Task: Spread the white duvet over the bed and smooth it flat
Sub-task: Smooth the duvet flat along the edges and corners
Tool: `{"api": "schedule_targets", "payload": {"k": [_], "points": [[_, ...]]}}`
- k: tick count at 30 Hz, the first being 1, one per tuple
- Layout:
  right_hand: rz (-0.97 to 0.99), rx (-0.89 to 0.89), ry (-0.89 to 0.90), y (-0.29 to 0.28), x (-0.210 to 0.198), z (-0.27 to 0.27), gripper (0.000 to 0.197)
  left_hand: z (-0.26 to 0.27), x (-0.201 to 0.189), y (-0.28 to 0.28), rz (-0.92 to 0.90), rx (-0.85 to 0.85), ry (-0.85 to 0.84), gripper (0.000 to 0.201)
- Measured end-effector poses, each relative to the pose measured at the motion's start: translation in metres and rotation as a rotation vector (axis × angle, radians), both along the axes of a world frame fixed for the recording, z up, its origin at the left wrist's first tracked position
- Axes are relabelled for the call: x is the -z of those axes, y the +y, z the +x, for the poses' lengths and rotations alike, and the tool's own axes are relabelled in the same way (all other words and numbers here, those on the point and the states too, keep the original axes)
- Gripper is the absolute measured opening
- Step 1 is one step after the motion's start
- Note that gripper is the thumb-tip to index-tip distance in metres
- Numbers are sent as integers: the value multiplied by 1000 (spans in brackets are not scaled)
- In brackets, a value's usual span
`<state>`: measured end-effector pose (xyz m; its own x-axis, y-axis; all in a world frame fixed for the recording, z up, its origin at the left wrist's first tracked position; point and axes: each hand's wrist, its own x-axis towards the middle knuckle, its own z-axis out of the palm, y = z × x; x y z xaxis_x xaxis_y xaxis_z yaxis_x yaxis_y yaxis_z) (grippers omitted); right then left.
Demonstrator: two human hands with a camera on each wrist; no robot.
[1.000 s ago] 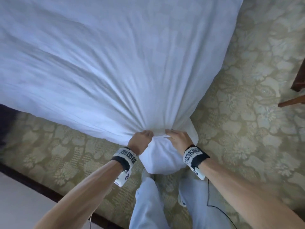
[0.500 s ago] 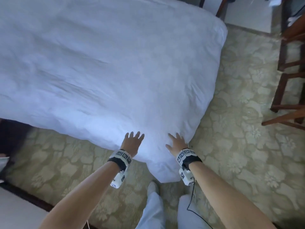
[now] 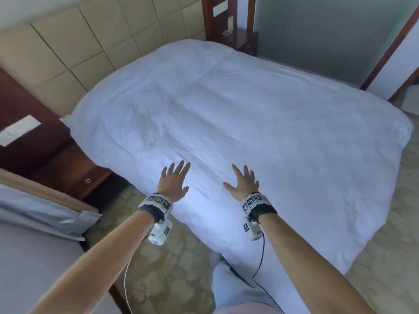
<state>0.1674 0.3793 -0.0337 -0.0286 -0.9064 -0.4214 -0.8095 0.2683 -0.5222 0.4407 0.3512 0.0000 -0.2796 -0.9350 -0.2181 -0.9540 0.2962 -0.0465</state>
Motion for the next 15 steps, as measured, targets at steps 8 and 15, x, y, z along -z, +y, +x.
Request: {"api": "schedule_targets", "payload": {"k": [8, 15], "points": [[6, -43, -9, -166, 1, 122, 81, 140, -14, -160, 45, -111, -47, 90], [32, -100, -30, -278, -8, 256, 82, 283, -22, -269, 52, -176, -57, 89]]}}
